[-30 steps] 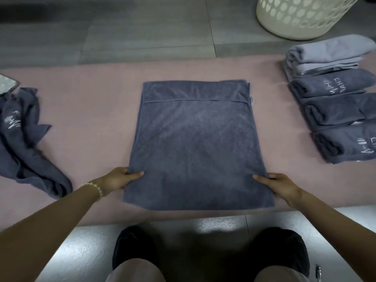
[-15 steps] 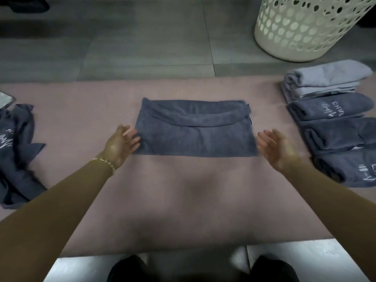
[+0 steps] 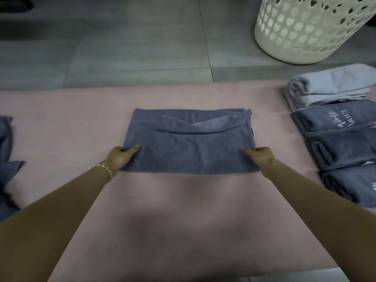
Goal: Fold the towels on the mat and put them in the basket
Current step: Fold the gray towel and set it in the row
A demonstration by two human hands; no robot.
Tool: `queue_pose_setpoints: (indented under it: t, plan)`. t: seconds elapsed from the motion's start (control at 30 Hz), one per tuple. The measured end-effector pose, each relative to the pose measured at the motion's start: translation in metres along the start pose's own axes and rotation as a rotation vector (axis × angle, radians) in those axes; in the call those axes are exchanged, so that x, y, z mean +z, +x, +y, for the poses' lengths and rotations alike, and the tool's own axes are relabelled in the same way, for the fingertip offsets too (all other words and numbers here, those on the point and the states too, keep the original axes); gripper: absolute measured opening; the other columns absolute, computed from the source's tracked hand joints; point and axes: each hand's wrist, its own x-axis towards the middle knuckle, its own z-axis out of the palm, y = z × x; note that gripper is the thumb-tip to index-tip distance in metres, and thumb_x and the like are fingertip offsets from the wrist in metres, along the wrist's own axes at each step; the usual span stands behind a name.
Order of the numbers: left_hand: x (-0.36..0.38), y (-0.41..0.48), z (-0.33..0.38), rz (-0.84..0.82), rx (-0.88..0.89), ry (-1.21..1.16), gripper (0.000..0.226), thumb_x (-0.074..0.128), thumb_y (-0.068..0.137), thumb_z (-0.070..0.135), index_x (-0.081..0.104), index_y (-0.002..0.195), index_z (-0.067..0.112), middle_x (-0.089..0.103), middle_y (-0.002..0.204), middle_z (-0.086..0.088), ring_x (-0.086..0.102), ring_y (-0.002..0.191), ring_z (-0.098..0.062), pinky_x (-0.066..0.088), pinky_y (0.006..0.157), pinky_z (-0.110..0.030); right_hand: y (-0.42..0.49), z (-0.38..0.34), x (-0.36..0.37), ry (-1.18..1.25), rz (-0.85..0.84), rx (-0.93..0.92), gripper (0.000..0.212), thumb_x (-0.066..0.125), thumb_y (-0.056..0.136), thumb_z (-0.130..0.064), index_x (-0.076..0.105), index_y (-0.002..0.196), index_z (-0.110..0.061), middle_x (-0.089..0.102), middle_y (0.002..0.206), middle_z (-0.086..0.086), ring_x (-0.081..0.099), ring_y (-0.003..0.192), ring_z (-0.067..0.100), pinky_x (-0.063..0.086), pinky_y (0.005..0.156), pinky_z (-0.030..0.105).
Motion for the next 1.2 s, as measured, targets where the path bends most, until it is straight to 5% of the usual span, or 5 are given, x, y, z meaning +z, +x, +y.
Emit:
queue_pose_setpoints:
  t: [0.7,0.8,0.97,1.03,1.2]
  plan:
    - [-0.035,-0.078,0.054,-0.324,0.135,-0.387,0.015,0.055,0.090,0.030,0.063,0.098,0.019,0.074,0.087,0.003,0.070,0.077,-0.010,0.048,0.066,-0.023,-0.063,-0.030,-0.040,0.472,-0.449,-0.219,0.032,0.056,0.092,-0.023,0.058,0.124,-0.021,0.070,0.113,0.001,0.067,0.103,0.018,0.057,0.082,0.027]
    - [-0.049,-0.104,0.014,-0.407,0.171,-0.398,0.038,0.071,0.073,0.044,0.062,0.101,0.020,0.075,0.086,0.008,0.071,0.075,-0.005,0.054,0.058,-0.019,-0.075,0.020,-0.056,0.427,-0.487,-0.208,0.037,0.055,0.091,-0.027,0.056,0.128,-0.021,0.068,0.118,0.002,0.065,0.108,0.018,0.055,0.087,0.032]
    - [-0.049,-0.096,-0.069,-0.500,0.119,0.027,0.061,0.075,0.073,0.046,0.053,0.124,0.020,0.069,0.108,0.003,0.067,0.097,-0.013,0.056,0.081,-0.031,-0.064,0.100,-0.049,-0.059,-0.222,-0.174,0.028,0.066,0.086,-0.019,0.062,0.111,-0.009,0.069,0.103,0.007,0.067,0.088,0.020,0.051,0.067,0.017]
    - [-0.043,-0.081,-0.074,-0.315,0.207,0.198,0.046,0.065,0.086,0.030,0.047,0.127,0.018,0.065,0.109,-0.003,0.064,0.096,-0.021,0.054,0.071,-0.026,-0.053,0.106,-0.046,-0.214,-0.146,-0.234,0.032,0.070,0.082,-0.022,0.057,0.107,-0.007,0.067,0.093,0.004,0.066,0.088,0.024,0.047,0.067,0.021]
    - [-0.027,-0.043,-0.044,-0.045,0.594,0.567,0.077,0.063,0.087,0.034,0.022,0.149,0.014,0.031,0.147,-0.009,0.035,0.132,-0.027,0.030,0.111,-0.036,-0.038,0.063,-0.030,-0.138,-0.089,-0.431,0.043,0.072,0.081,-0.011,0.048,0.117,-0.015,0.058,0.096,-0.007,0.058,0.084,0.009,0.046,0.075,0.019]
